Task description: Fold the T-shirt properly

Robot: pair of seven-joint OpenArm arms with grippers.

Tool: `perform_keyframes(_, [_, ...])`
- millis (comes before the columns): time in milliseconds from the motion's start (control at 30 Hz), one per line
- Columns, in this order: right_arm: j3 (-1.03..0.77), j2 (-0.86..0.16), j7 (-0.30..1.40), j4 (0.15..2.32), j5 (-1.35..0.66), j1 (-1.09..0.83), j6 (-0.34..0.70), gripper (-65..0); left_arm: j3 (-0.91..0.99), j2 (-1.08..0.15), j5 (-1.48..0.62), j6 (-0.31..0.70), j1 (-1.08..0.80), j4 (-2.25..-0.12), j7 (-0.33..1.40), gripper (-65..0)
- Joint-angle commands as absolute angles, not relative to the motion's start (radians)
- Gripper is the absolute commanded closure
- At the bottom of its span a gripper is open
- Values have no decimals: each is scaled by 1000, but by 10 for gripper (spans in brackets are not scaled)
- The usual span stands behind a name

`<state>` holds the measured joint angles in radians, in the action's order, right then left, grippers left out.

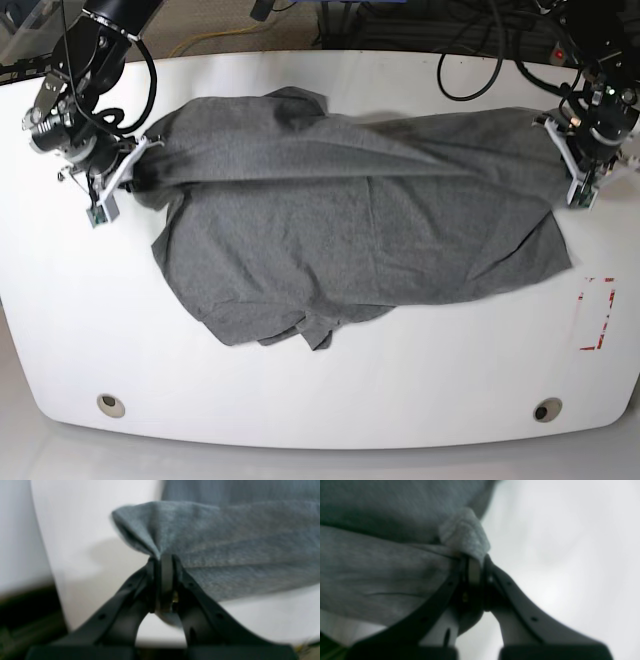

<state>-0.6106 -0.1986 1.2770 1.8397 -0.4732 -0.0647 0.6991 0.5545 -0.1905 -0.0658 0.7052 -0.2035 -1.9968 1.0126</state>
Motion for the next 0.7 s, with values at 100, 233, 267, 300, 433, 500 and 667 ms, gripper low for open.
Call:
perform_keyframes(100, [-616, -219, 1257, 1776, -404, 99, 698, 0, 466, -205, -64, 698, -38, -2006, 1001, 0])
perform_keyframes(233, [-615, -231, 1257, 1695, -386, 242, 698, 0, 371, -205, -64, 698, 91, -1980, 1001, 0])
perform_keyframes(267, [-615, -240, 1257, 1681, -386, 266, 698, 0, 357, -205, -64, 698, 116, -1977, 1001, 0])
perform_keyframes(300, [-611, -246, 1257, 1667, -386, 294, 698, 0, 343, -205, -64, 698, 147, -1974, 1001, 0])
perform_keyframes(433, [-559, -272, 1256, 1593, -349, 424, 698, 0, 285, -205, -64, 676, 278, -1962, 1004, 0])
perform_keyframes(500, [-539, -286, 1256, 1566, -326, 496, 698, 0, 259, -205, -64, 657, 348, -1949, 1004, 0])
perform_keyframes(667, [-458, -325, 1233, 1484, -309, 648, 698, 0, 228, -206, -64, 630, 484, -1948, 1006, 0])
